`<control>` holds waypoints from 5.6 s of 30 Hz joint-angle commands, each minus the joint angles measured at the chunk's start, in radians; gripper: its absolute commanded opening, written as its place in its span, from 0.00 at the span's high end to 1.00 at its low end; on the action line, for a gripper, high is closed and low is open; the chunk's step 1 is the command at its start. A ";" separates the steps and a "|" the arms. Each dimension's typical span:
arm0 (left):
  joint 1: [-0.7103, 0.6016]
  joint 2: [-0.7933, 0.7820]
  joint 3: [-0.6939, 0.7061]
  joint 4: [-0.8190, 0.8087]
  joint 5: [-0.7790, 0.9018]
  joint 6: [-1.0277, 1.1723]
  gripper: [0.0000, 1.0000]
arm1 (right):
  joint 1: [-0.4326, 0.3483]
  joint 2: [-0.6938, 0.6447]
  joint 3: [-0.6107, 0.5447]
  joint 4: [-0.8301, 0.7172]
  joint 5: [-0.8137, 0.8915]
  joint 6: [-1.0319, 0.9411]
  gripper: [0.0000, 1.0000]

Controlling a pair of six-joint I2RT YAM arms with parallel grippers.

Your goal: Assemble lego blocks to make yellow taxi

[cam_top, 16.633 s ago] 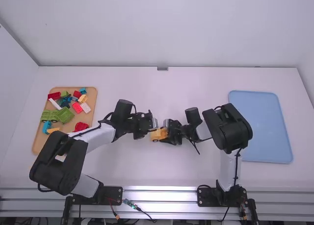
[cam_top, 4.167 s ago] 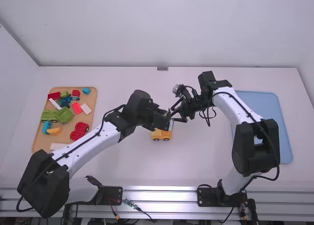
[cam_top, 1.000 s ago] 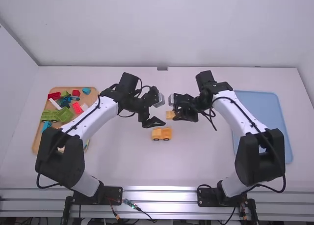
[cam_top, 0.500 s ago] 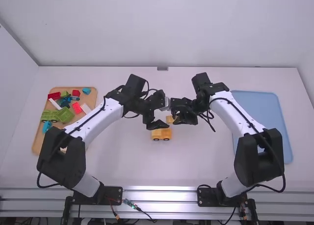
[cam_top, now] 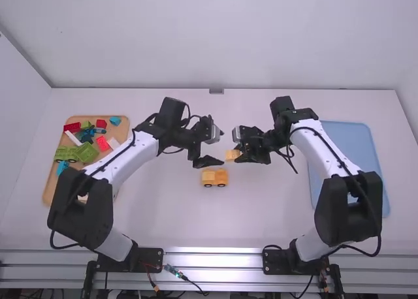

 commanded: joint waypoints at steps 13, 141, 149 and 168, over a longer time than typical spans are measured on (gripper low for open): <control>-0.012 0.004 -0.089 0.157 0.044 -0.169 0.01 | 0.002 -0.017 -0.016 0.009 -0.058 -0.045 1.00; 0.238 0.004 -0.383 0.172 0.240 0.300 0.01 | -0.084 0.093 -0.321 0.527 0.077 0.301 0.01; 0.178 0.004 -0.561 0.679 0.152 -0.055 0.01 | -0.116 0.095 -0.448 0.640 -0.123 0.127 0.01; 0.096 0.156 -0.544 0.837 0.096 -0.105 0.01 | -0.134 0.174 -0.729 1.292 -0.070 0.418 0.00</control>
